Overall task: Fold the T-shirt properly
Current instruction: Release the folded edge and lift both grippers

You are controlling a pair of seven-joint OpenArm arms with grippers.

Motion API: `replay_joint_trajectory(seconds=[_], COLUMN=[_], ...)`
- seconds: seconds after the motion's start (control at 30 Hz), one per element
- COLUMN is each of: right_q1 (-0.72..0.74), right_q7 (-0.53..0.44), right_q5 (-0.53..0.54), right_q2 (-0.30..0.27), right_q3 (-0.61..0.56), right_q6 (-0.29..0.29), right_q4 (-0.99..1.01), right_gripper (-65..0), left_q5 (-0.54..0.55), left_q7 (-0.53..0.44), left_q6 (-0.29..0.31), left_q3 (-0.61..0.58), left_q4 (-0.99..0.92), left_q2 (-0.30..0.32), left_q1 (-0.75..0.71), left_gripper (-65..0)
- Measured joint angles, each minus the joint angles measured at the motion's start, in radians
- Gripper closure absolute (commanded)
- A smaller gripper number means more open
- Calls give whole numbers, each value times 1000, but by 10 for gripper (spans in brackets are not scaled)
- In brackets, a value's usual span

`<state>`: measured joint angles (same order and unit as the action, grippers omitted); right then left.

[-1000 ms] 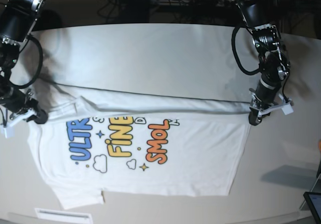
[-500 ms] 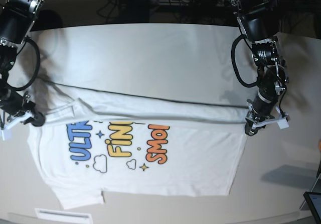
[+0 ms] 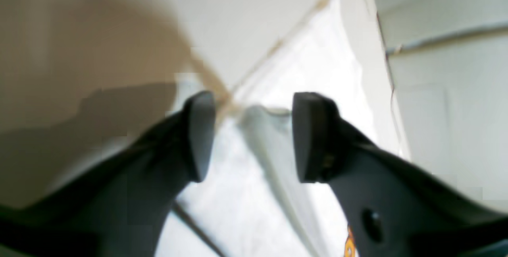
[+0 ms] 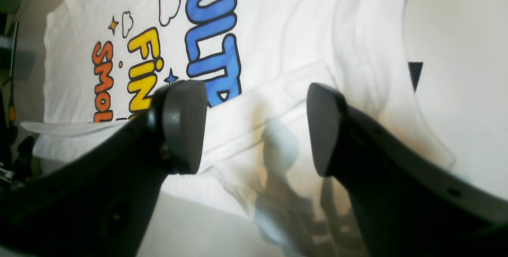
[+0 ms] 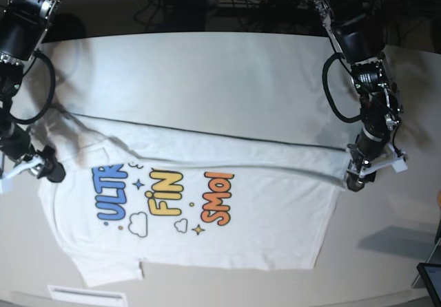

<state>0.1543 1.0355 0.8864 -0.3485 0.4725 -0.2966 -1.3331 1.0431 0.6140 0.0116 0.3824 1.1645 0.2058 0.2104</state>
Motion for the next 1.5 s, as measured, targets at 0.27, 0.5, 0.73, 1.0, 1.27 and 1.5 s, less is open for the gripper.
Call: replay_joint_trajectory(seconds=[0.27, 0.5, 0.73, 1.0, 1.27, 1.5], right_q1=[-64, -205, -288, -290, -290, -290], right_q7=[-46, -238, -348, -407, -409, -423], right_q5=[-5, -151, -495, -677, -684, -688], right_q2=[-16, -90, 39, 139, 143, 145], right_q3=[0, -256, -302, -300, -299, -259], right_q6=[-1, 2, -7, -8, -8, -5], right_q4=[-119, -336, -357, -352, -347, -221], right_gripper=[-377, -308, 0, -1, -1, -1], left_q5=[-126, -447, -704, -819, -822, -822], left_q7=[-2, -8, -309, -403, -425, -428], left_q6=[-7, 21, 16, 13, 22, 21], left_q3=[-37, -149, -153, -173, -342, -362], left_q4=[140, 375, 362, 256, 204, 32], left_q2=[63, -5, -63, -61, 2, 4], left_q1=[-6, -132, -239, -243, -186, -103], left_gripper=[-346, -252, 0, 0, 0, 0])
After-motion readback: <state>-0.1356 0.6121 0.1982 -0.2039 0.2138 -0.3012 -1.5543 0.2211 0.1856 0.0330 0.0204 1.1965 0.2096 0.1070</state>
